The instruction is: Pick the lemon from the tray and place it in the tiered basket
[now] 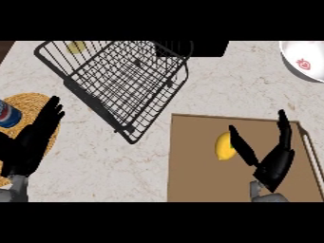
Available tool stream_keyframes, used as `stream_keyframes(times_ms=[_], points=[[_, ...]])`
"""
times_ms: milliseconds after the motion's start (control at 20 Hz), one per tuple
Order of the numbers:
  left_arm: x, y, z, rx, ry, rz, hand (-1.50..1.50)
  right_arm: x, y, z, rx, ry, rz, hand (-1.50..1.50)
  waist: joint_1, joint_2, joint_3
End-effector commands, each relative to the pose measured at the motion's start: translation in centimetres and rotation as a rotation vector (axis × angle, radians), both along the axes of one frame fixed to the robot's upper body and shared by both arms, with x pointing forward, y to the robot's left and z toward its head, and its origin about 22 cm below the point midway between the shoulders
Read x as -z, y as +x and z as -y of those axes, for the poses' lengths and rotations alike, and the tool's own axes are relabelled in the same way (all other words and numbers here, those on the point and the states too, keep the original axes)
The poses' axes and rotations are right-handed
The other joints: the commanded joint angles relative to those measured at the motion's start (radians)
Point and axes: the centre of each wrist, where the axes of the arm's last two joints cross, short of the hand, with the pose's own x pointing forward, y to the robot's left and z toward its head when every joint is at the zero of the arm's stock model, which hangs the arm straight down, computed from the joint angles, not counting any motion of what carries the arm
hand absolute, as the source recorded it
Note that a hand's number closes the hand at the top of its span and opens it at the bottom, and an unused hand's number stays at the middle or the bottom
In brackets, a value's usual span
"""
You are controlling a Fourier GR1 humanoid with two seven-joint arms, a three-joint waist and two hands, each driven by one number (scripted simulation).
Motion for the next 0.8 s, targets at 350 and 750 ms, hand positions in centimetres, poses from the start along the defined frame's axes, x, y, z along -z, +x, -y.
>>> stream_keyframes(times_ms=[350,750], points=[[-1.1,0.7,0.3,0.015,-0.004,0.018,0.00,8.0,-6.9,2.4,-0.021,-0.158,-0.598,-1.50,0.027,0.017,-0.014],[-1.7,1.1,1.2,0.052,-0.009,0.005,0.00,5.3,-3.8,-0.2,-0.118,-0.126,-0.829,-1.50,0.057,0.008,-0.011]])
